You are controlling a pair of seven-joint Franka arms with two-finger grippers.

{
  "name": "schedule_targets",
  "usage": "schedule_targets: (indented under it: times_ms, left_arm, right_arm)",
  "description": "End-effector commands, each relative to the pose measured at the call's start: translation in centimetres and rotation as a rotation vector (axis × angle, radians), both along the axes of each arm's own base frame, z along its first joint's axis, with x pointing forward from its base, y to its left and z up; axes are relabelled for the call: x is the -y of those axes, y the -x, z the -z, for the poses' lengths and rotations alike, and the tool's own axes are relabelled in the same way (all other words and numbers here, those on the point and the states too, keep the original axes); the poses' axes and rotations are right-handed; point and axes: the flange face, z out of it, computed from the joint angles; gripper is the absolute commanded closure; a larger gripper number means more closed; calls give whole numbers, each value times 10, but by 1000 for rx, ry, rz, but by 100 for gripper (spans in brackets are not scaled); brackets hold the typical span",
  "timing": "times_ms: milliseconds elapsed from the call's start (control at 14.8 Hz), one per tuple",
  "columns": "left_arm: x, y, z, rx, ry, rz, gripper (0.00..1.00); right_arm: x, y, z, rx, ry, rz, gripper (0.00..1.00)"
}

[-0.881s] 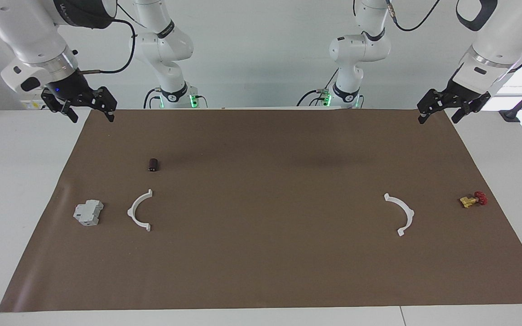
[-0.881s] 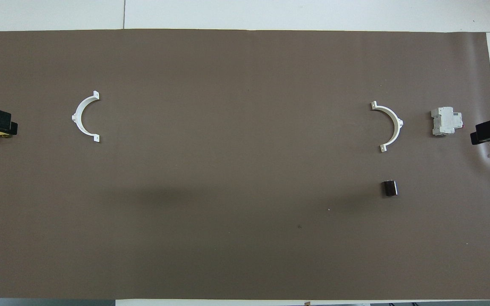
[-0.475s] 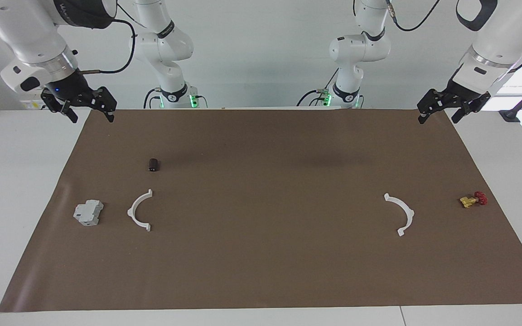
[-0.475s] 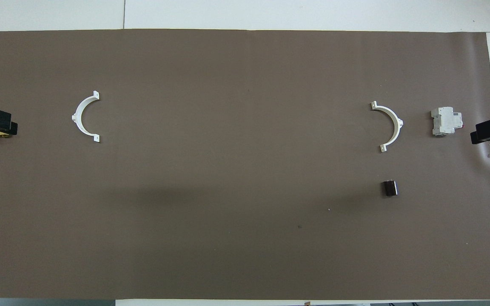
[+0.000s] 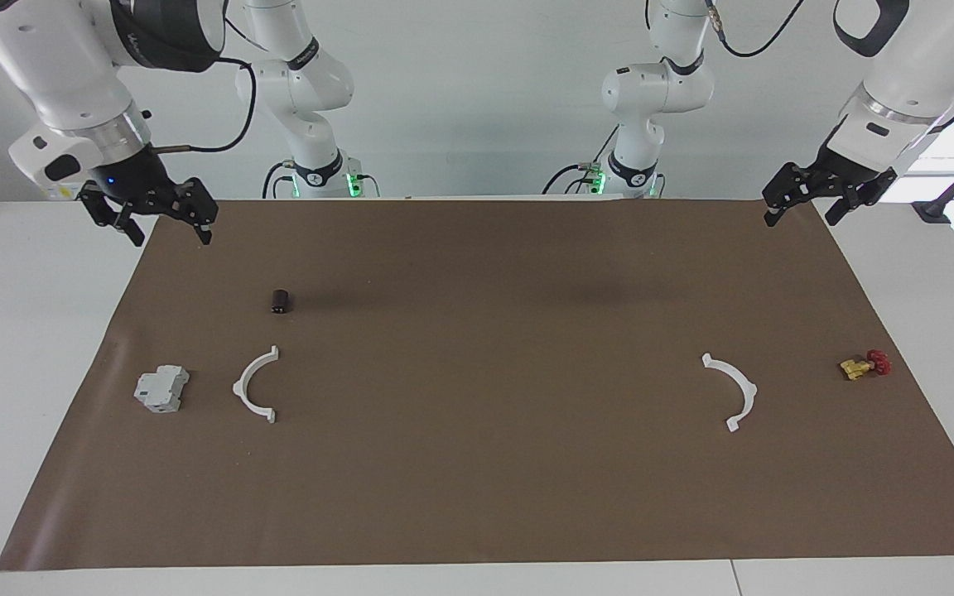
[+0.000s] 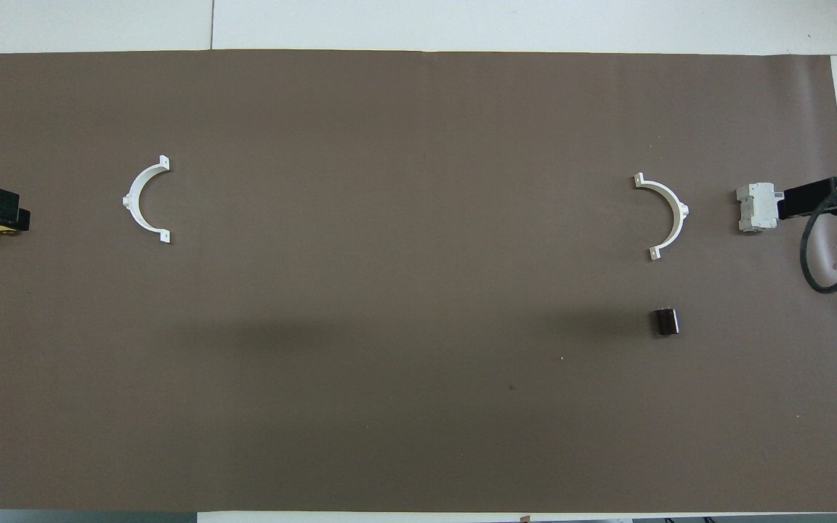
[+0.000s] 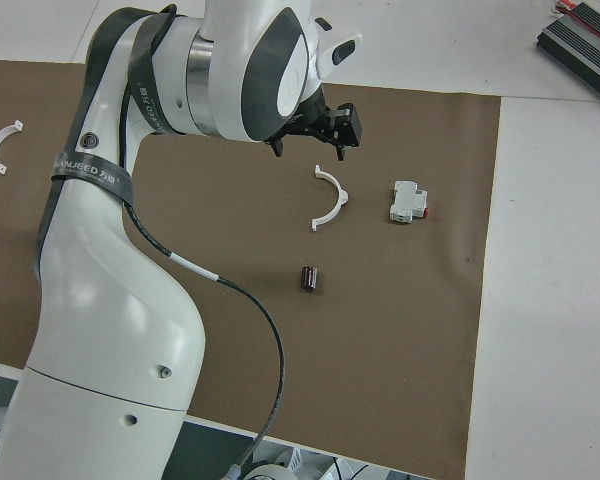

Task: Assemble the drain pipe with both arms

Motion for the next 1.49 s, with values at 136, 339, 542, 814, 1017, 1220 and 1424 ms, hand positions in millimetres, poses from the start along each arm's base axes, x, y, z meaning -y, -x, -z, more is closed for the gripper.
schedule_targets:
  times_ms: [136,339,542,814,1017,1220,1424]
  left_arm:
    - [-3,9,0,-6,-16,-3,0]
    - [-3,9,0,-6,-16,-3,0]
    - [-3,9,-1,-5,-16,-3,0]
    - [2,11,1,-18,-17,6,0]
    - [-5,13,-1,-26,-17,-14,0]
    - [-6,10,11,38,-16,-9,0]
    - [-8,2,44,91,-14,-3,0]
  right_arm:
    - [-1,-46,116,-5,-68,-26,0]
    - [9,-50,183,52,-44,-87,0]
    - [11,-58,231,24,-32,-142,0]
    - [33,-63,269,26,-25,-208,10]
    - [24,-66,280,26,-25,-217,21]
    - [23,-67,290,33,-20,-220,30]
    - [21,-65,293,30,-21,-224,42]
